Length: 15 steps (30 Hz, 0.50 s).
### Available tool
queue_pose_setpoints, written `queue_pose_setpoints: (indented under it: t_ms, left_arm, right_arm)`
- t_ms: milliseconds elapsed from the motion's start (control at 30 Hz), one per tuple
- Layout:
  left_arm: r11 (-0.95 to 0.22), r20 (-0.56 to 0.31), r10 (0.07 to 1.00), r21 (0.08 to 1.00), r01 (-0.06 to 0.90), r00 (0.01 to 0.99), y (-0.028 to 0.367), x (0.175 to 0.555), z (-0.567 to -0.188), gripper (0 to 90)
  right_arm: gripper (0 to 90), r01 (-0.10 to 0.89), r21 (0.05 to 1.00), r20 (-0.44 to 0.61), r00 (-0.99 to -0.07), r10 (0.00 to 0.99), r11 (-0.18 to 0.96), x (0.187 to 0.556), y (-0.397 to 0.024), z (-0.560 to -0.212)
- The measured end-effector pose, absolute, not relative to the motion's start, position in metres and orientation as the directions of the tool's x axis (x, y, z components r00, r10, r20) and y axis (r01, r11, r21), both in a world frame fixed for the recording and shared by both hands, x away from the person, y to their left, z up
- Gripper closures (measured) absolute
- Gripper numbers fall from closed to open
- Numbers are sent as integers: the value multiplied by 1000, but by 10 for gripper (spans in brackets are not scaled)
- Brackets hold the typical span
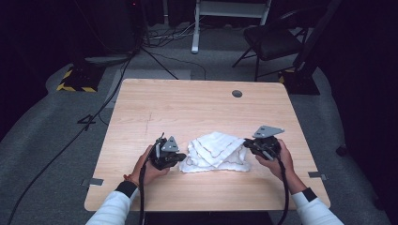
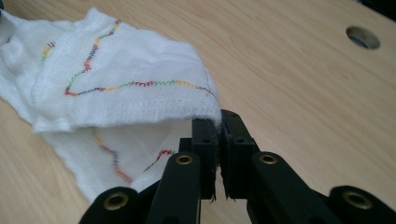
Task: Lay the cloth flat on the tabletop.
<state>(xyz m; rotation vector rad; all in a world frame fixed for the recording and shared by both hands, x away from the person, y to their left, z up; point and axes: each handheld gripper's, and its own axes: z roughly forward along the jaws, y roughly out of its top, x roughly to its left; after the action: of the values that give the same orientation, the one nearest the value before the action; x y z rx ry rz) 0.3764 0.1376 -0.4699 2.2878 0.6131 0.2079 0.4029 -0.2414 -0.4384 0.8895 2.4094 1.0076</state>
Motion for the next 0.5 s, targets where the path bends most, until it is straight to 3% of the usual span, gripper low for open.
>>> queue_pose_setpoints:
  t_ms: [333, 400, 467, 500]
  left_arm:
    - [-663, -24, 487, 640, 387, 873, 144, 364, -478, 888]
    - [-666, -20, 497, 633, 396, 868, 146, 365, -480, 880]
    - [-654, -28, 515, 633, 414, 857, 149, 366, -481, 827]
    - [-645, -36, 521, 638, 421, 853, 150, 366, -481, 721]
  right_arm:
    - [831, 503, 658, -66, -703, 709, 560, 403, -275, -471]
    - [790, 518, 636, -86, -689, 719, 572, 404, -278, -476]
    - [734, 542, 636, -73, -667, 742, 549, 405, -283, -478]
    - [712, 542, 649, -59, -664, 745, 535, 403, -286, -478]
